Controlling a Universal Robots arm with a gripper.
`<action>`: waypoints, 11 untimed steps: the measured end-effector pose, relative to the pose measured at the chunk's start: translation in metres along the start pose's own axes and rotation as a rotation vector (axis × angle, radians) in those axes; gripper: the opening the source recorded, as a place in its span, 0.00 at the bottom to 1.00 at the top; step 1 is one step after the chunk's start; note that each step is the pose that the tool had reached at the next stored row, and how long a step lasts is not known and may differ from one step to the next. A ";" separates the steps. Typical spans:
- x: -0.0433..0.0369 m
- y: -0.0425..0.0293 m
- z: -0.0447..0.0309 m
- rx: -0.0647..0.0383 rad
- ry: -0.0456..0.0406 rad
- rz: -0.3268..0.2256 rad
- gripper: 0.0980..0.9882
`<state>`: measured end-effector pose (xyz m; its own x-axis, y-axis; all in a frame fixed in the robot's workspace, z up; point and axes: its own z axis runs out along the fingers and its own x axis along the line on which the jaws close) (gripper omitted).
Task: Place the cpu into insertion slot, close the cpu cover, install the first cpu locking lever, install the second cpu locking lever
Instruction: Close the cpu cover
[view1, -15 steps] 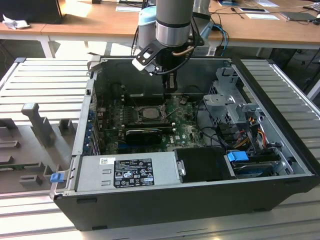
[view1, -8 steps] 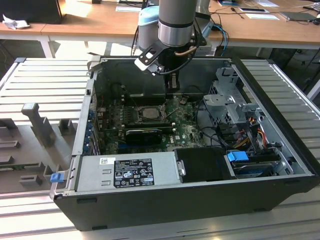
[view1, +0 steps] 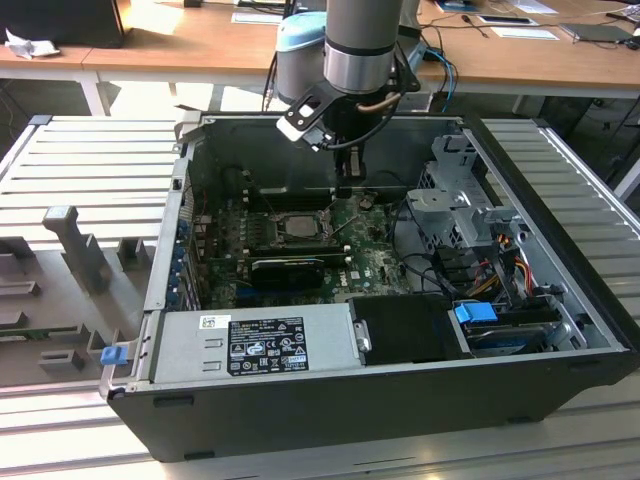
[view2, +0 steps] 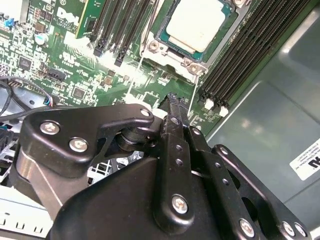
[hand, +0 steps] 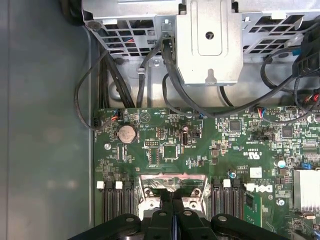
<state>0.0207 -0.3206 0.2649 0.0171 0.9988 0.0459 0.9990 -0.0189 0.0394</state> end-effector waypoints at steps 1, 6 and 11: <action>0.0000 0.0013 0.0000 0.000 0.0000 0.000 0.01; 0.0001 0.0071 0.0002 0.000 -0.0001 0.000 0.01; 0.0004 0.0142 -0.0010 0.000 0.0001 0.000 0.01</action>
<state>0.0348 -0.3205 0.2665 0.0170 0.9988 0.0460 0.9990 -0.0188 0.0395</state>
